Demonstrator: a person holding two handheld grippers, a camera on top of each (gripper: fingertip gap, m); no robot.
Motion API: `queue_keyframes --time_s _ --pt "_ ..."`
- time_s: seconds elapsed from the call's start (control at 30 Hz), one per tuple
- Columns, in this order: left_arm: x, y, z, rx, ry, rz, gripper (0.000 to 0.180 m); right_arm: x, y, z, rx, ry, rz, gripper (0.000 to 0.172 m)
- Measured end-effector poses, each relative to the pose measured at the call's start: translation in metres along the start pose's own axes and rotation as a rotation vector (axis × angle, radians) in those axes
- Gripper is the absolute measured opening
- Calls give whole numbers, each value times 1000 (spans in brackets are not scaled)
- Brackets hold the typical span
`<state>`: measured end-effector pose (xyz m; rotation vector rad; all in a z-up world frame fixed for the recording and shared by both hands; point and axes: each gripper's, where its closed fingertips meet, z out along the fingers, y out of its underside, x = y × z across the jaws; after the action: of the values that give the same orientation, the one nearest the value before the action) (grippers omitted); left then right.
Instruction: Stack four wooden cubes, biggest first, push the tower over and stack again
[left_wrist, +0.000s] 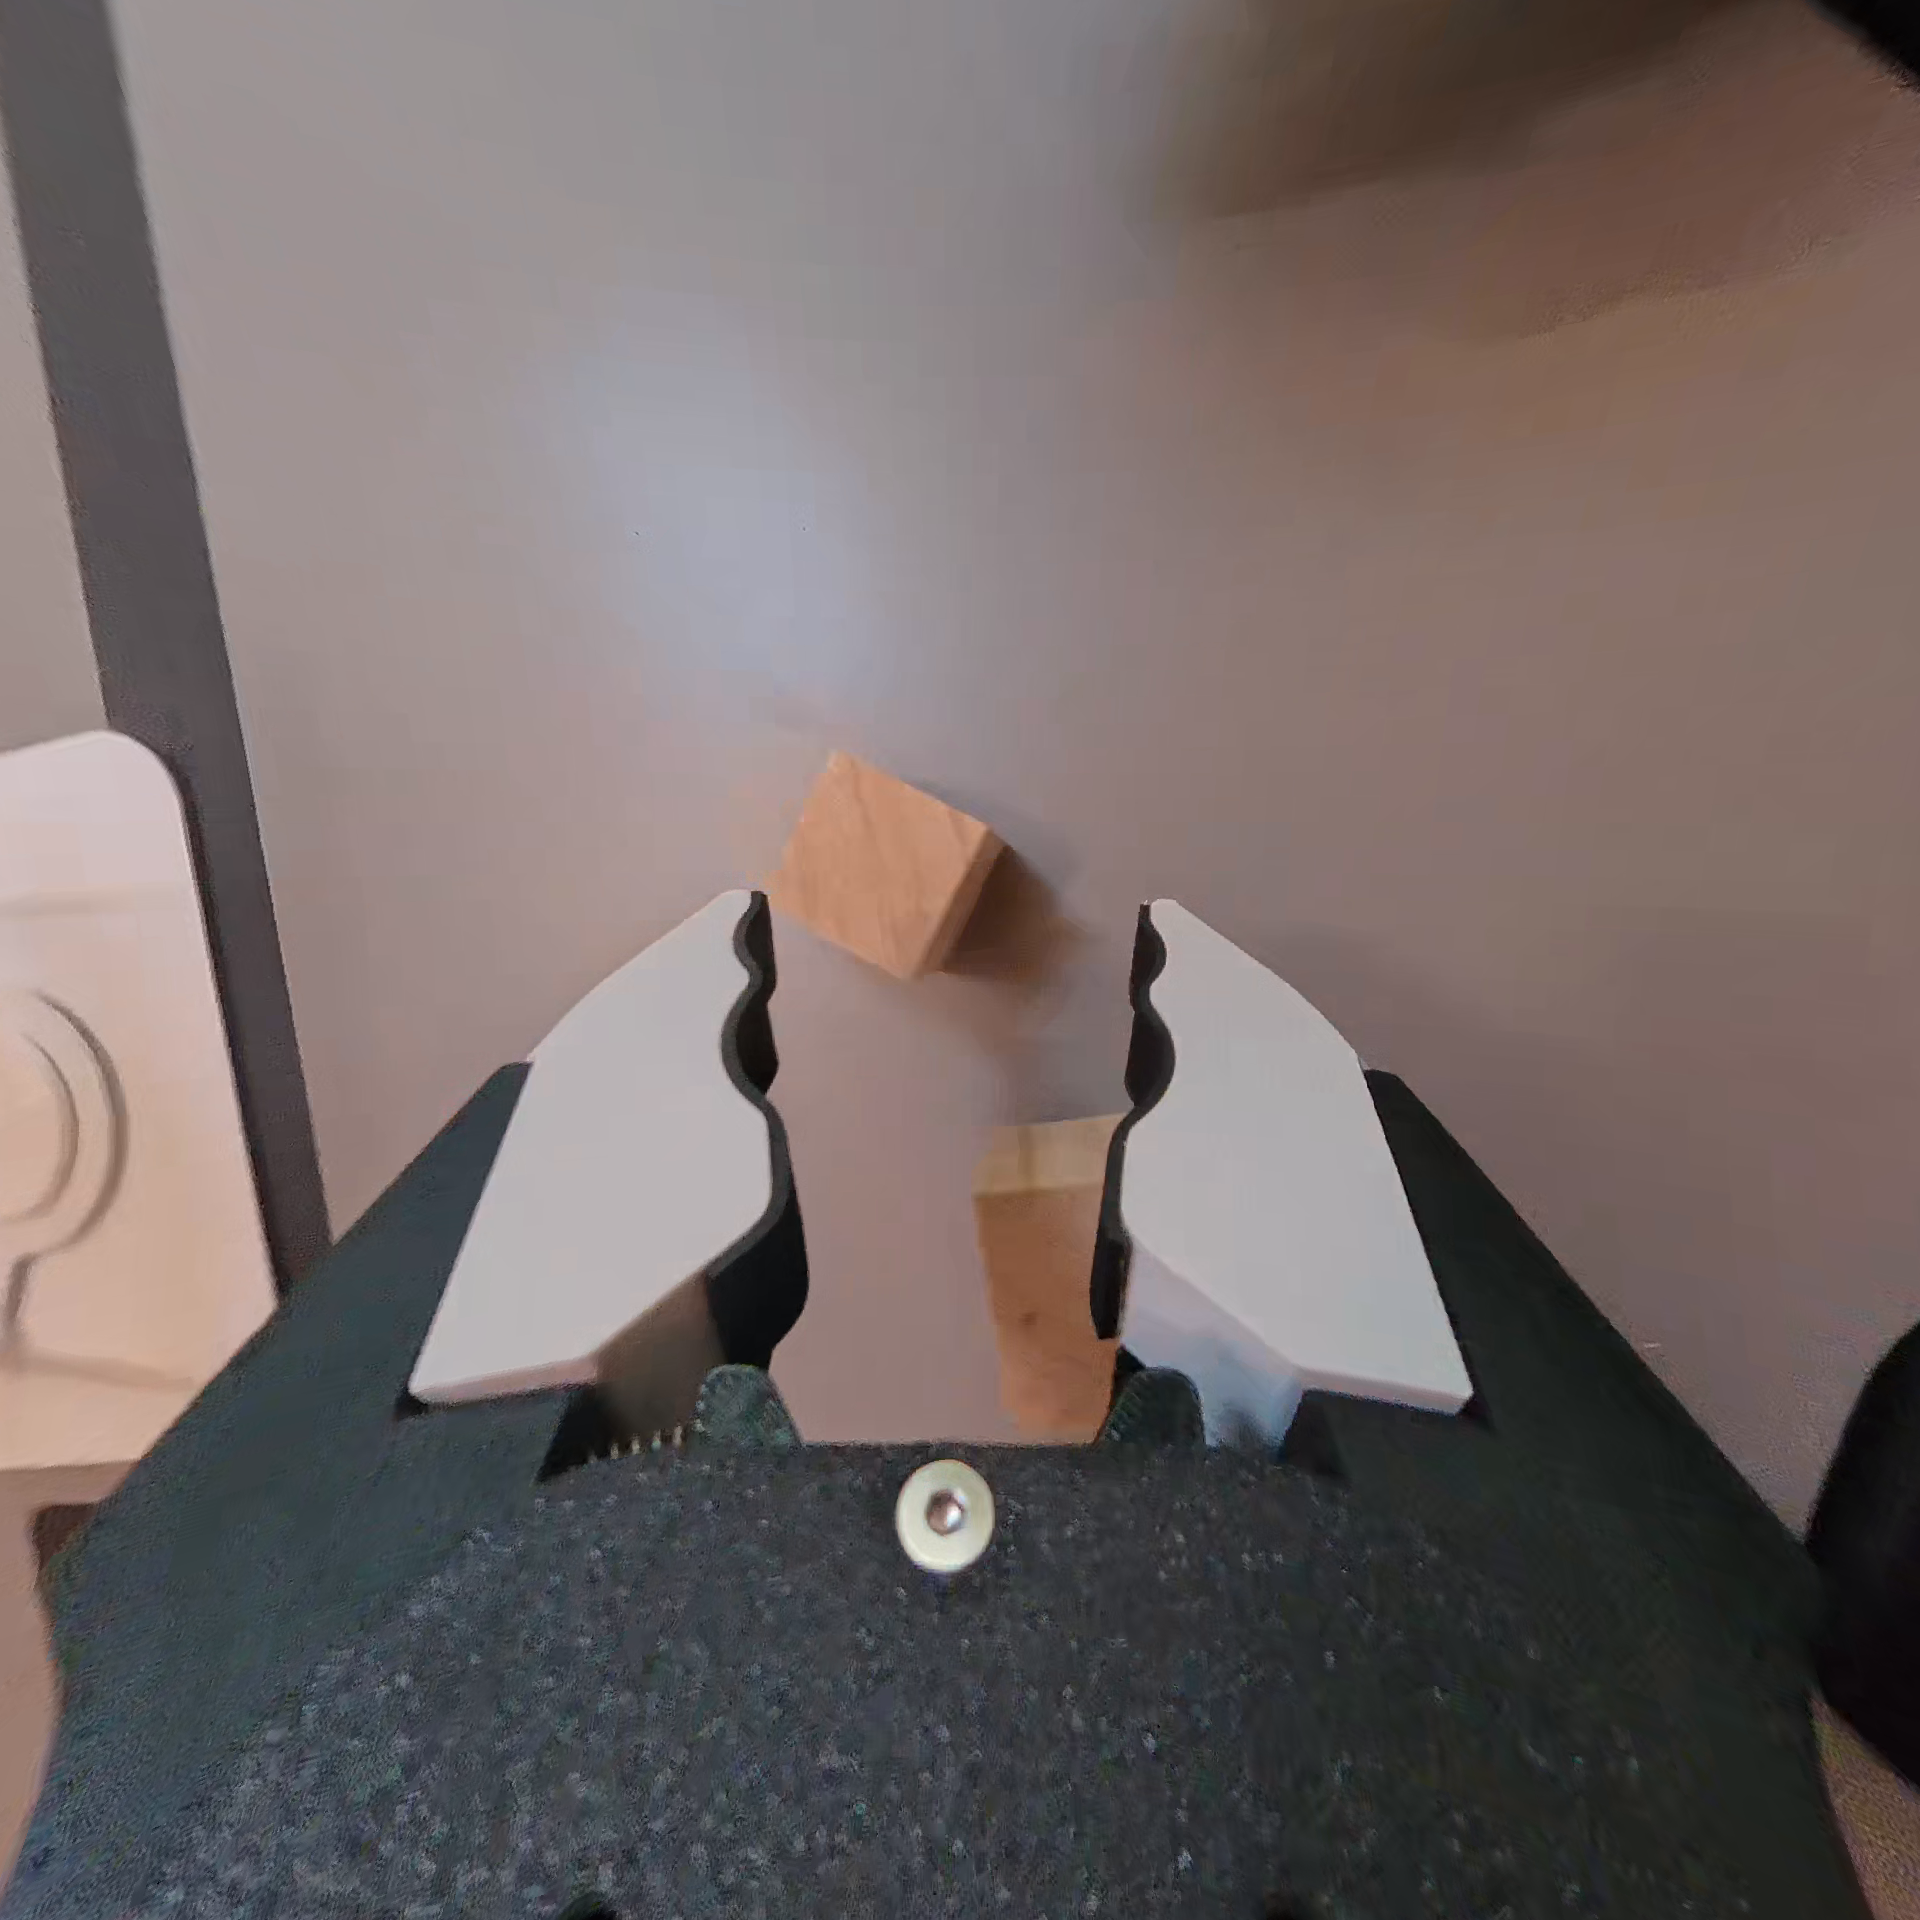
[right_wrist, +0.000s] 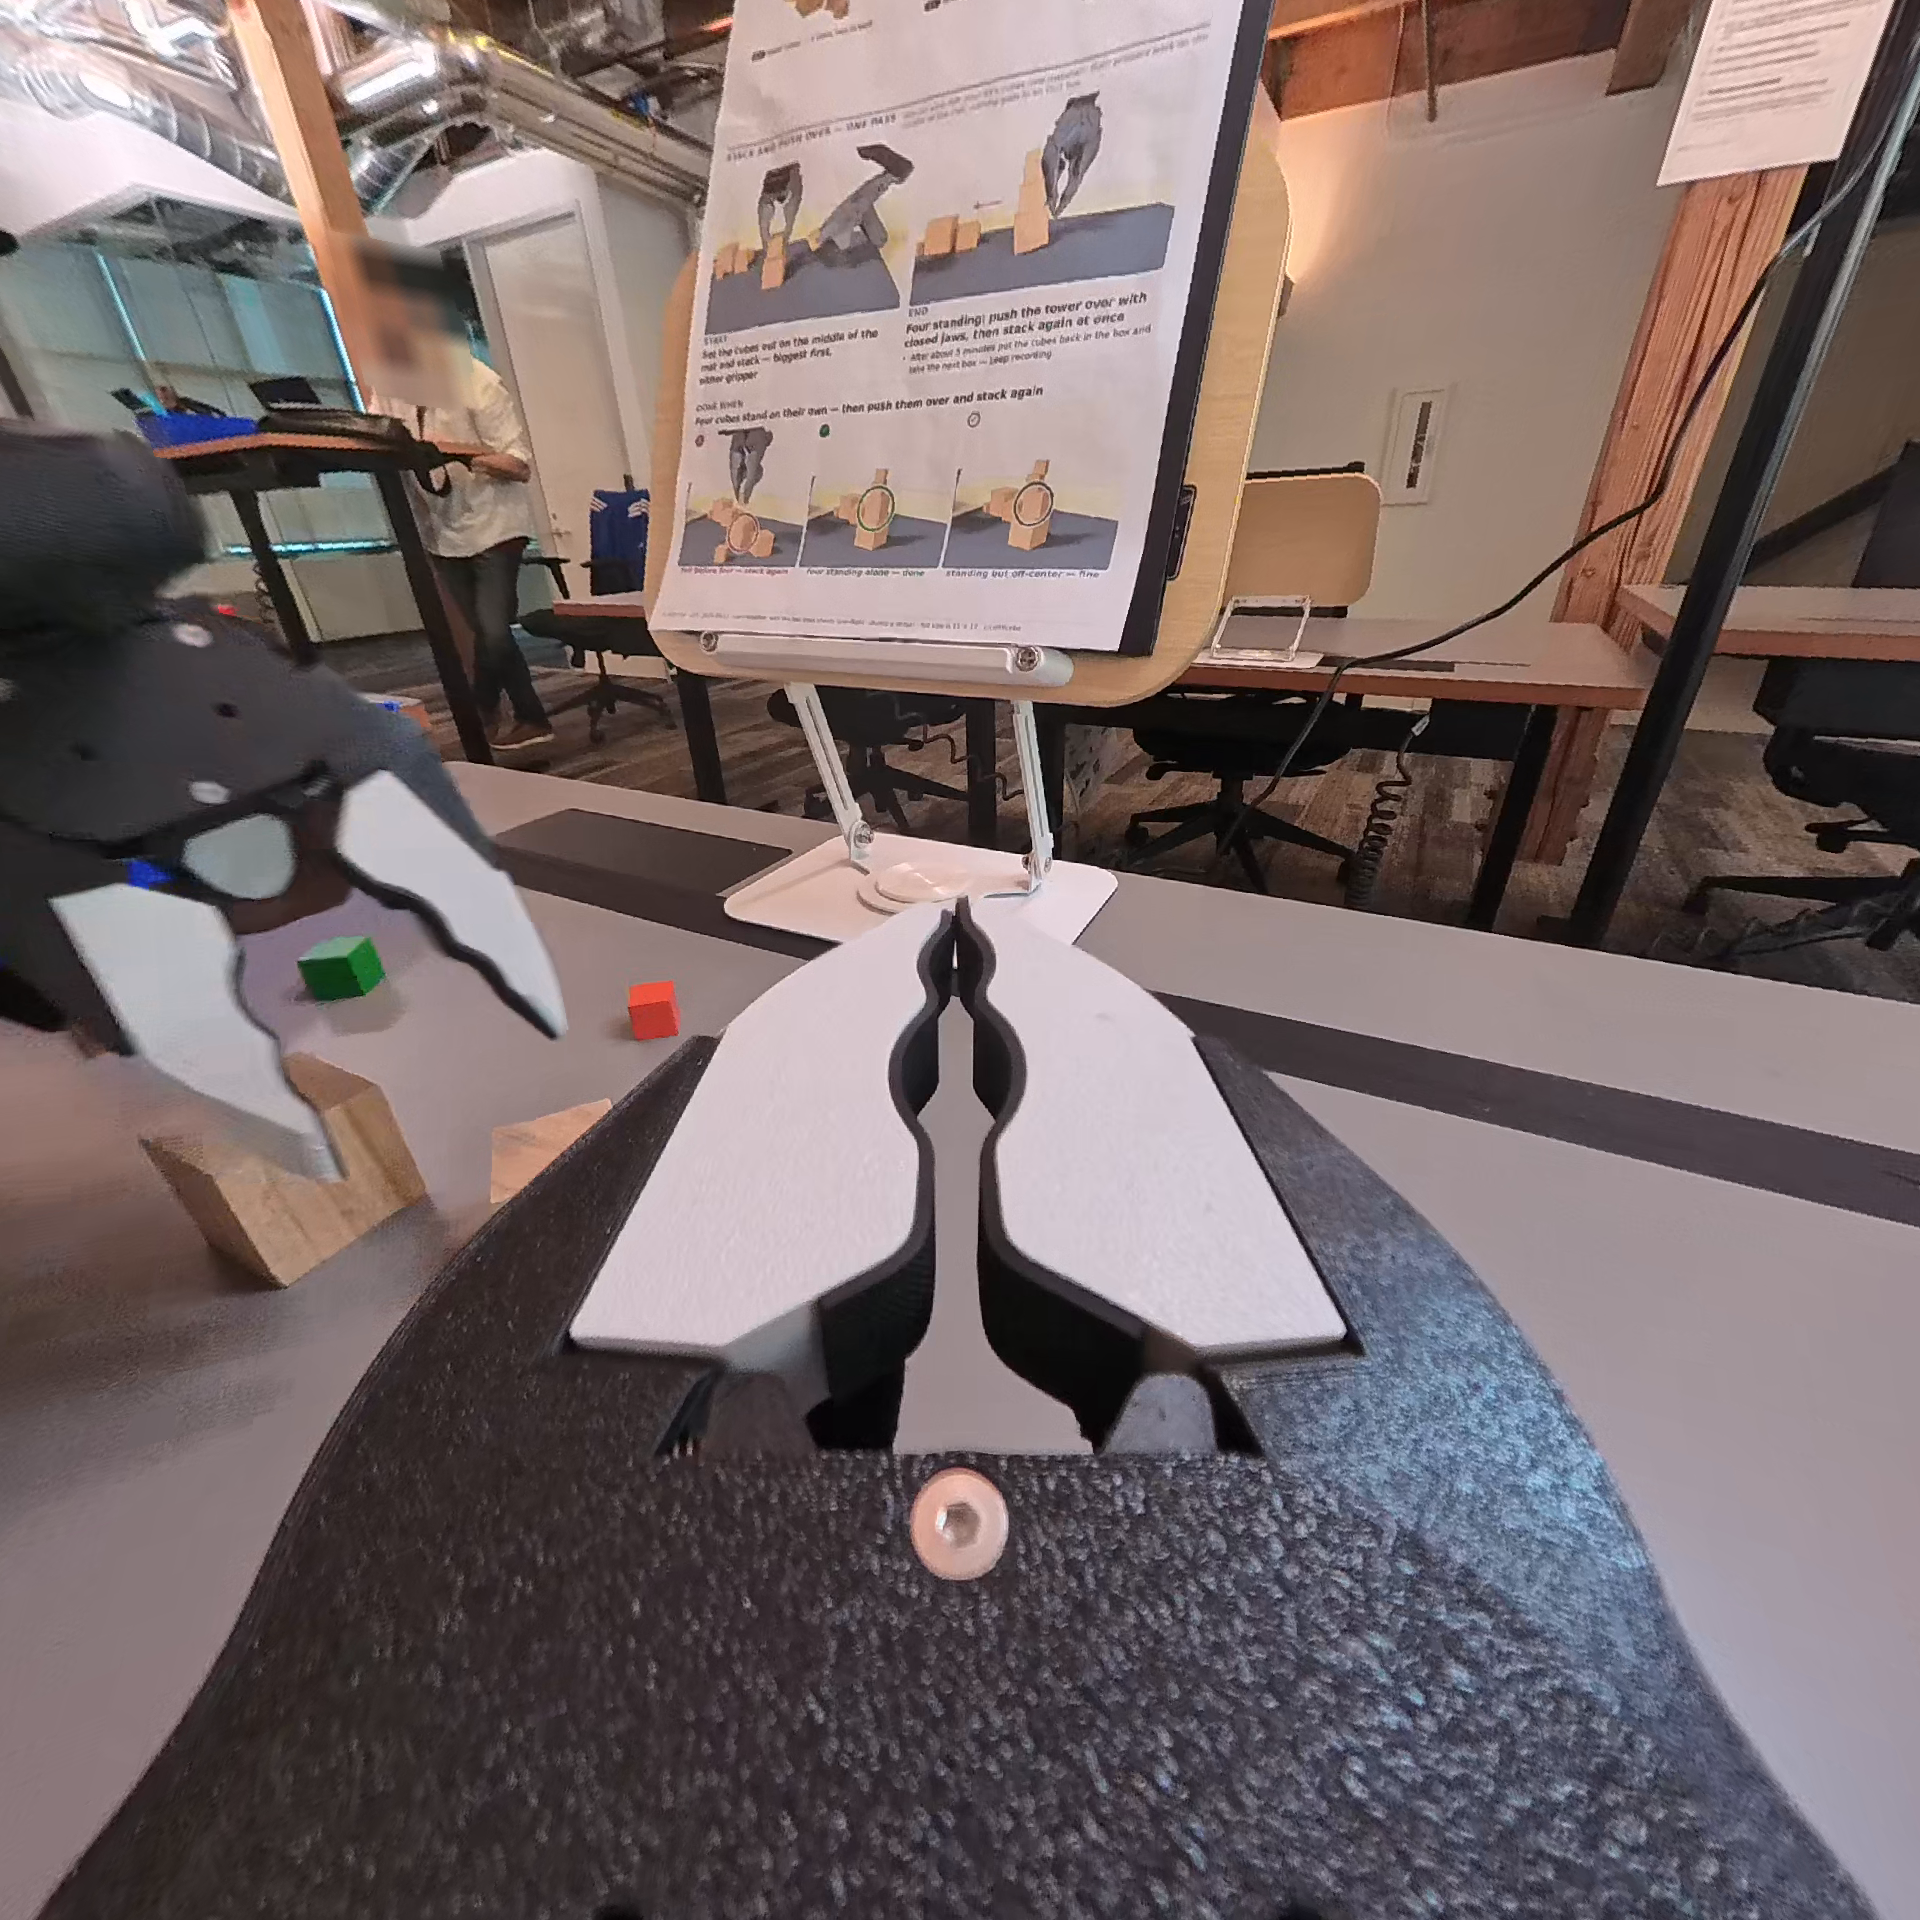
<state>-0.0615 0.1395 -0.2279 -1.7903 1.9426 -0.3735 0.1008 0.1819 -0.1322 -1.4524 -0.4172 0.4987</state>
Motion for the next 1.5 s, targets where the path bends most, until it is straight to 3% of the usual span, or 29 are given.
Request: queue_keyframes --time_s 0.23,0.33,0.43,0.57,0.67,0.77,0.97,1.5 --pt "-18 10 37 -280 93 204 62 1 -6 -2 17 -11 19 0" --pt "-17 13 47 -324 85 265 43 2 -7 -2 21 -11 28 0" --pt "-14 4 34 -303 78 230 42 3 -8 -3 25 -10 38 0" --pt "-14 -1 -15 -314 37 173 43 3 -7 -3 23 -11 45 0" --pt "-8 12 -54 -371 11 87 43 1 -6 -2 20 -15 47 0" --pt "4 26 -73 -381 -2 -13 43 -1 -4 -1 12 -17 47 0" --pt "30 48 -68 -394 20 -152 43 -4 -2 -1 5 -23 45 0" --pt "23 65 -49 -460 -61 -261 43 -3 -2 -1 1 -26 56 0"
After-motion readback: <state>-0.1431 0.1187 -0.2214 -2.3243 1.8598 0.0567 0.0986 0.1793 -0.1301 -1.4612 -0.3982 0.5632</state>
